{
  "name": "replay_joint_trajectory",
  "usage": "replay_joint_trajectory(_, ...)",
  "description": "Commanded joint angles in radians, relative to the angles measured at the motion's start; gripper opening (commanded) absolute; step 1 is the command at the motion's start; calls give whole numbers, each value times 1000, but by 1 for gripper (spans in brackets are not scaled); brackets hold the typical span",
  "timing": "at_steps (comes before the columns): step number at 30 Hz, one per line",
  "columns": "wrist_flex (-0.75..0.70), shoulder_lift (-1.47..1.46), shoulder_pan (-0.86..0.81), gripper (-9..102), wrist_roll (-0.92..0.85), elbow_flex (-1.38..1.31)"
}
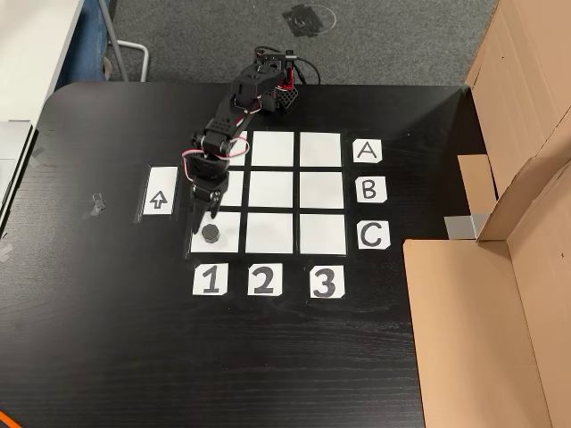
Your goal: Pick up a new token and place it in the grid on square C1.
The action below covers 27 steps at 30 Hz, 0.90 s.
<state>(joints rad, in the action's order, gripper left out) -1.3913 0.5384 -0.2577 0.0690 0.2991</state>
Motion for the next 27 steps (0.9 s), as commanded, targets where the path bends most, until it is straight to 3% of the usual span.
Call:
replay_joint_trajectory(1, -5, 127, -29, 36, 2, -29)
replay_joint_trajectory(15, -32, 449, -166, 39, -14, 110)
replay_joint_trajectory(27, 91, 897, -433, 40, -38, 515)
